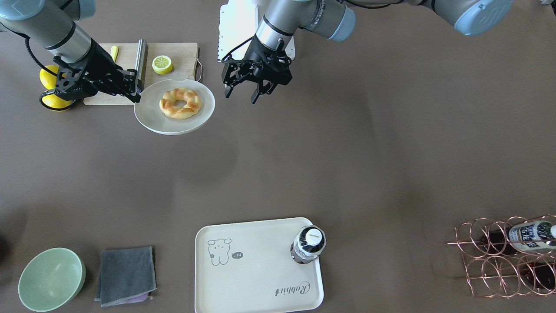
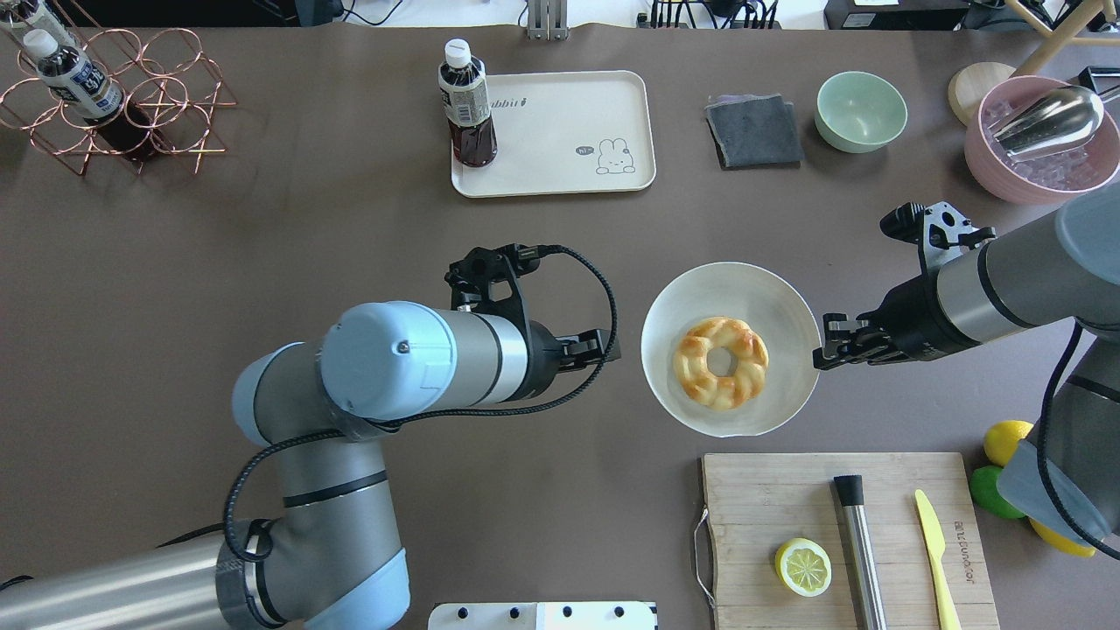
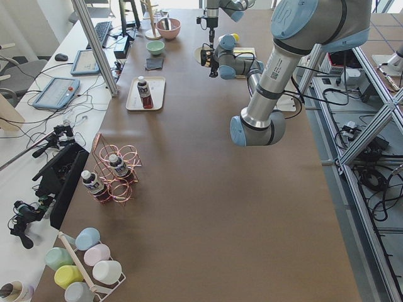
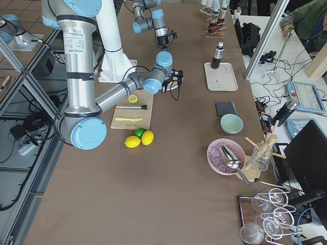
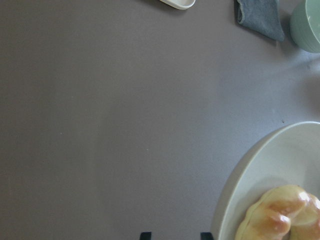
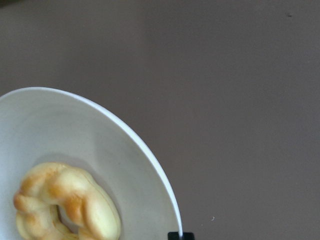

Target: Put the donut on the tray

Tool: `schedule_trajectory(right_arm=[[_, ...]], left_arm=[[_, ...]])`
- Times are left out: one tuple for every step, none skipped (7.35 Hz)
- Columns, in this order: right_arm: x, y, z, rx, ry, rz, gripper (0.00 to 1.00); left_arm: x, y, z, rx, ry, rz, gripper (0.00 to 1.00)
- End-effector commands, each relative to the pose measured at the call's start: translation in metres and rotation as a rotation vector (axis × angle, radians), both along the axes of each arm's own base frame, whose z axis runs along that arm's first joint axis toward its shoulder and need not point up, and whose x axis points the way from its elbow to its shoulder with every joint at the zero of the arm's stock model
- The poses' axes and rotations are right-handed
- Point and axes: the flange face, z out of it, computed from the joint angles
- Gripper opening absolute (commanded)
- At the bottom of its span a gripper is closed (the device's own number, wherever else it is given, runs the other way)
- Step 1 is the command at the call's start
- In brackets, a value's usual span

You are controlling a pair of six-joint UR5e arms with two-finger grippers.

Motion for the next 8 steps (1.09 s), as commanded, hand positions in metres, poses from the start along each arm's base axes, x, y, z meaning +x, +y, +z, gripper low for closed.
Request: schedule_trajectory(right_arm=[[-0.004,-0.006,0.006,-0.005,0.008,-0.001,0.00],[-0.008,-0.030,0.006,-0.017,0.014,0.025,0.00],[-0.007,-0.063,0.012,-0.057,0.011,0.048,0.00],[-0.002,-0.087,0.017,-0.186,0.023,0.121,0.00],[0.008,-0.120,-0.002,-0.384,0.022,0.266,0.00],[0.013,-0.151,-0.006,-0.472,0.003,0.270,0.00],[0.008,-0.186,-0.014,-0.597,-0.013,0.305,0.00],[-0.014,-0.222,-0.036,-0.680,-0.016,0.351,0.00]], left_arm=[[-0.086,-0.019,0.067,0.033,-0.055,0.054,0.98],[-0.116,-0.033,0.093,0.038,-0.088,0.065,0.98],[-0.137,-0.049,0.115,0.044,-0.120,0.067,0.98],[-0.160,-0.057,0.140,0.079,-0.142,0.069,0.98],[-0.173,-0.058,0.160,0.087,-0.142,0.070,0.98],[-0.174,-0.058,0.167,0.084,-0.149,0.068,0.98],[-0.176,-0.059,0.172,0.079,-0.155,0.066,0.98],[-0.182,-0.059,0.182,0.089,-0.166,0.066,0.98]])
